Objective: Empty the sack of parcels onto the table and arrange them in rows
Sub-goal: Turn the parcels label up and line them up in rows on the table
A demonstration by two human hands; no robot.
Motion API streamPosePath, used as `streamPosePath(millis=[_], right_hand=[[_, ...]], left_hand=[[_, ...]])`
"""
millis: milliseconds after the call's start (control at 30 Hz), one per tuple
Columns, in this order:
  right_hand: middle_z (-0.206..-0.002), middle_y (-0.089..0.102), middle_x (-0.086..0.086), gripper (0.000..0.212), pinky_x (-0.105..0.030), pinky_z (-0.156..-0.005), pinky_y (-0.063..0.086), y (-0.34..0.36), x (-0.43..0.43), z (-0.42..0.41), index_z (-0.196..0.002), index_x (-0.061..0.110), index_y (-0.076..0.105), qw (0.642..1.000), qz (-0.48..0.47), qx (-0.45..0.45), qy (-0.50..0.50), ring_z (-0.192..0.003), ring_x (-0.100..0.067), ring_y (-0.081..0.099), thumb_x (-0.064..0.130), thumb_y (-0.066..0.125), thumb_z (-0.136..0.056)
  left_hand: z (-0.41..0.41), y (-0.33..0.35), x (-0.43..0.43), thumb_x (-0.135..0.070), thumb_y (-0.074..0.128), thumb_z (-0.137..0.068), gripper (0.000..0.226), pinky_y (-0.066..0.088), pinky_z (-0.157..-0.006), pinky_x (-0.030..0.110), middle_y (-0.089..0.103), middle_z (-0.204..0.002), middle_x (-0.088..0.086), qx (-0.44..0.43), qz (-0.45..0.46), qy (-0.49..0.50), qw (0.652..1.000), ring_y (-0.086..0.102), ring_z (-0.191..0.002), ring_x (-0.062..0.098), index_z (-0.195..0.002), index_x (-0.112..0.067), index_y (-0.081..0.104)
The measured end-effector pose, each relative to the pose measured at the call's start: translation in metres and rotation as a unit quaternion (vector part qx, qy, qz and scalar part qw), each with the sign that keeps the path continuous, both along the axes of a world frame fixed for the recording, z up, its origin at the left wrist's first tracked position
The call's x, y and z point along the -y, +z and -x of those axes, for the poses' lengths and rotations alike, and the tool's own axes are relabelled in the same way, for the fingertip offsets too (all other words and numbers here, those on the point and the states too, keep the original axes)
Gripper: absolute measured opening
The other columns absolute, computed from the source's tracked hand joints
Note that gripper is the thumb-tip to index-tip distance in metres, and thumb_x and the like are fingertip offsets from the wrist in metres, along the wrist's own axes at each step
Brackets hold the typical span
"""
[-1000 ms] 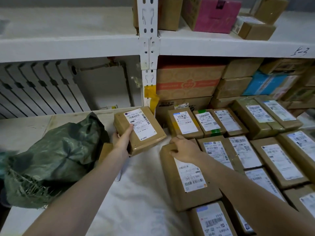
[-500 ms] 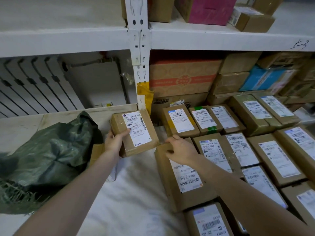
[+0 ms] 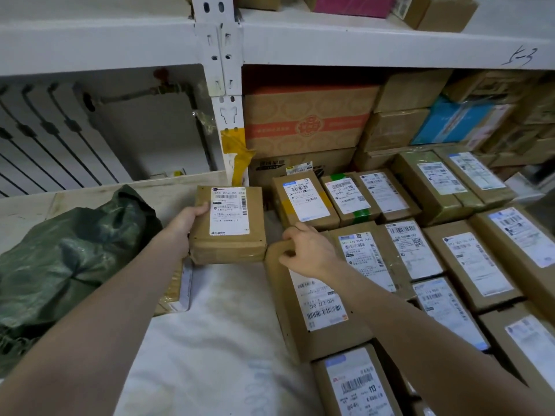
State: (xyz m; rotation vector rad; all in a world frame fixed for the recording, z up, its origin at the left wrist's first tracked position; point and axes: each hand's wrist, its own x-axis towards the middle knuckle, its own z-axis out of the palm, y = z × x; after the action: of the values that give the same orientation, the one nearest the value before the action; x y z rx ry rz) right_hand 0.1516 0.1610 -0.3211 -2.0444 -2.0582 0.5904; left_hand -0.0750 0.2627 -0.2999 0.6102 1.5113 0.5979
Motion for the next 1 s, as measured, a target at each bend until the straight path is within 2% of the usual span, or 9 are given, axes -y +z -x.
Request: streamPosePath(millis=[133,267,367,467,567,700,767,933,1000], right_hand=[[-0.116,0.052,0.005,0.041,-0.026,-0.079,0.044,-0.001,0.001,0.0,-0.117,0.019,0.058,1.0,-0.016,0.01,-0.01,-0.111,-0.014,0.046,0.037,0.063,-0.081],[-0.109,0.051,0.007,0.031,-0.025,-0.075,0.044,-0.003,0.006,0.002,-0.107,0.021,0.06,0.999,-0.038,-0.002,-0.01,-0.106,-0.012,0.046,0.037,0.062,-0.081],[-0.114,0.049,0.004,0.035,-0.028,-0.081,0.047,-0.008,0.008,0.008,-0.114,0.02,0.057,1.0,-0.022,-0.008,-0.005,-0.11,-0.014,0.046,0.036,0.061,-0.084],[-0.12,0.047,-0.001,0.038,-0.028,-0.084,0.047,-0.01,0.009,0.01,-0.117,0.015,0.055,0.999,-0.018,-0.03,-0.04,-0.108,-0.017,0.048,0.032,0.063,-0.084],[-0.12,0.042,-0.004,0.037,-0.024,-0.081,0.043,-0.008,0.012,0.007,-0.113,0.013,0.05,0.993,-0.037,-0.066,-0.089,-0.097,-0.017,0.048,0.023,0.067,-0.082],[-0.13,0.038,-0.003,0.042,-0.026,-0.082,0.047,-0.009,0.013,0.004,-0.127,0.015,0.048,0.997,-0.062,-0.024,-0.04,-0.108,-0.019,0.047,0.018,0.061,-0.087],[-0.136,0.039,0.001,0.043,-0.031,-0.077,0.051,-0.012,0.011,0.007,-0.133,0.02,0.047,0.998,-0.043,0.03,0.027,-0.115,-0.021,0.043,0.02,0.052,-0.091],[-0.128,0.054,0.0,0.037,-0.031,-0.075,0.044,-0.012,0.003,0.019,-0.127,0.019,0.056,0.994,0.007,0.105,0.027,-0.12,-0.022,0.042,0.031,0.04,-0.097],[-0.131,0.049,-0.004,0.038,-0.032,-0.074,0.044,-0.01,0.001,0.021,-0.129,0.016,0.053,0.993,0.015,0.118,0.017,-0.119,-0.023,0.043,0.031,0.04,-0.097]], left_hand=[[-0.006,-0.009,-0.007,-0.043,0.064,-0.088,0.027,0.046,-0.1,0.046,0.071,-0.102,0.008,-0.01,0.008,0.02,1.0,0.065,-0.098,0.031,-0.098,-0.018,0.065],[-0.013,-0.009,-0.013,-0.043,0.065,-0.087,0.03,0.049,-0.094,0.045,0.071,-0.102,0.008,0.002,0.011,0.034,0.999,0.066,-0.097,0.031,-0.104,-0.019,0.066],[-0.017,-0.022,-0.009,-0.047,0.071,-0.08,0.038,0.052,-0.081,0.046,0.072,-0.099,0.007,0.006,0.021,0.052,0.998,0.068,-0.091,0.03,-0.106,-0.02,0.065],[-0.032,-0.034,0.005,-0.051,0.061,-0.088,0.034,0.05,-0.084,0.044,0.072,-0.096,0.004,0.048,0.022,0.025,0.998,0.067,-0.088,0.026,-0.106,-0.023,0.065],[-0.05,-0.043,0.007,-0.057,0.053,-0.09,0.047,0.052,-0.084,0.045,0.07,-0.113,0.004,0.048,0.005,0.009,0.999,0.066,-0.099,0.028,-0.126,-0.025,0.056],[-0.06,-0.06,0.002,-0.062,0.039,-0.094,0.061,0.048,-0.099,0.047,0.06,-0.131,0.007,-0.066,-0.029,-0.039,0.997,0.06,-0.113,0.031,-0.141,-0.022,0.04],[-0.062,-0.061,0.011,-0.053,0.041,-0.097,0.06,0.044,-0.102,0.045,0.052,-0.139,0.011,-0.184,-0.095,-0.083,0.975,0.053,-0.122,0.034,-0.143,-0.015,0.036],[-0.042,-0.045,0.05,-0.025,0.056,-0.093,0.046,0.046,-0.094,0.044,0.05,-0.132,0.019,-0.399,-0.31,-0.068,0.86,0.05,-0.12,0.038,-0.136,-0.011,0.047],[-0.022,-0.043,0.059,-0.027,0.063,-0.085,0.055,0.042,-0.095,0.046,0.046,-0.131,0.021,-0.502,-0.289,-0.106,0.808,0.044,-0.121,0.041,-0.134,-0.009,0.045]])
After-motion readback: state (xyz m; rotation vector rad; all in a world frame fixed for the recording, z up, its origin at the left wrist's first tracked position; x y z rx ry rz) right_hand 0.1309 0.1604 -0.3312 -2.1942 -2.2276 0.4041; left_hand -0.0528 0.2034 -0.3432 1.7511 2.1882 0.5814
